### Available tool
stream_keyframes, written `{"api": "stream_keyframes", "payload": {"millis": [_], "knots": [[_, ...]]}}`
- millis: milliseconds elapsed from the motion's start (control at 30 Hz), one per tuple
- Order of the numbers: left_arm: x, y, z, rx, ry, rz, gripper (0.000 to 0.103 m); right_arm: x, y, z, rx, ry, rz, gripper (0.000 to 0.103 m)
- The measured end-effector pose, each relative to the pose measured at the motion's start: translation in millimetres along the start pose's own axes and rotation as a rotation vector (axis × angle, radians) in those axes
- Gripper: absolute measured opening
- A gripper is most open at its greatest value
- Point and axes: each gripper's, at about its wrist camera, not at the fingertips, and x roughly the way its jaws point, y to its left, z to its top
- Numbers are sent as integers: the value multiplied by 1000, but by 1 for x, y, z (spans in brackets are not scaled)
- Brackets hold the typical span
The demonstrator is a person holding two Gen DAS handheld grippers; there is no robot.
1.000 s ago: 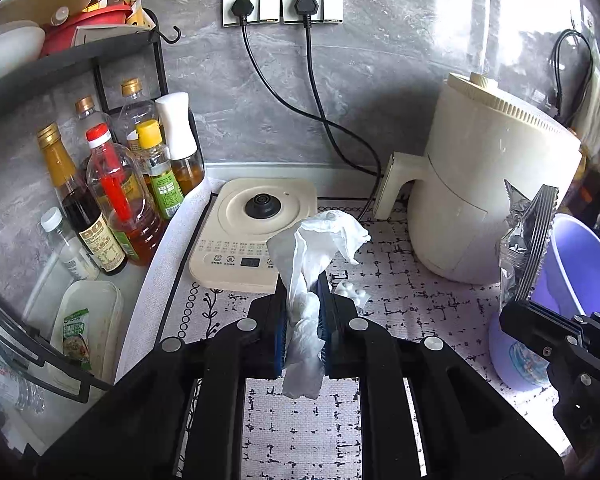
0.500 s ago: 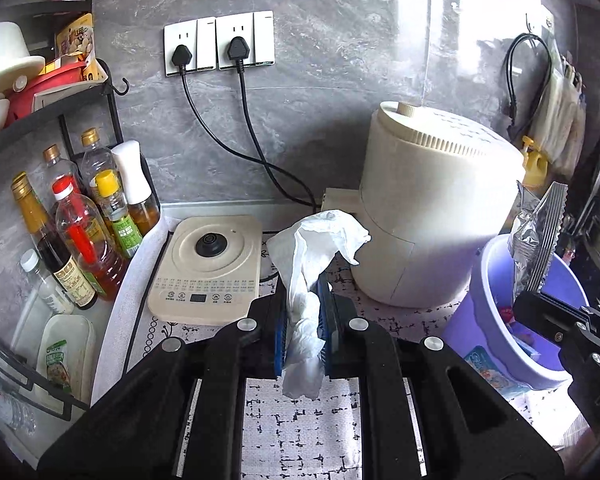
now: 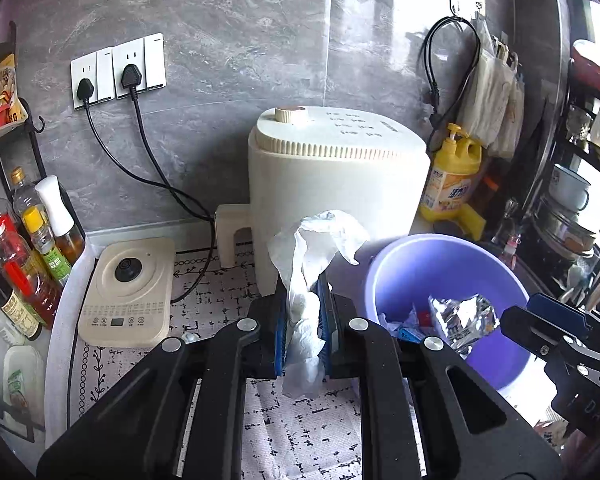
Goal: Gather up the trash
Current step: 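Carry the tissue and snack bag over the bucket and open both tools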
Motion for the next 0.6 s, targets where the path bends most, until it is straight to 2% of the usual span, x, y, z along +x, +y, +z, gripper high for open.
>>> {"api": "stream_keyframes", "payload": {"millis": [233, 600], "knots": [[3, -29, 2, 32, 2, -70, 14, -15, -33, -6, 53, -10, -74, 47], [9, -82, 4, 93, 10, -169, 14, -42, -64, -14, 94, -29, -147, 47]]}}
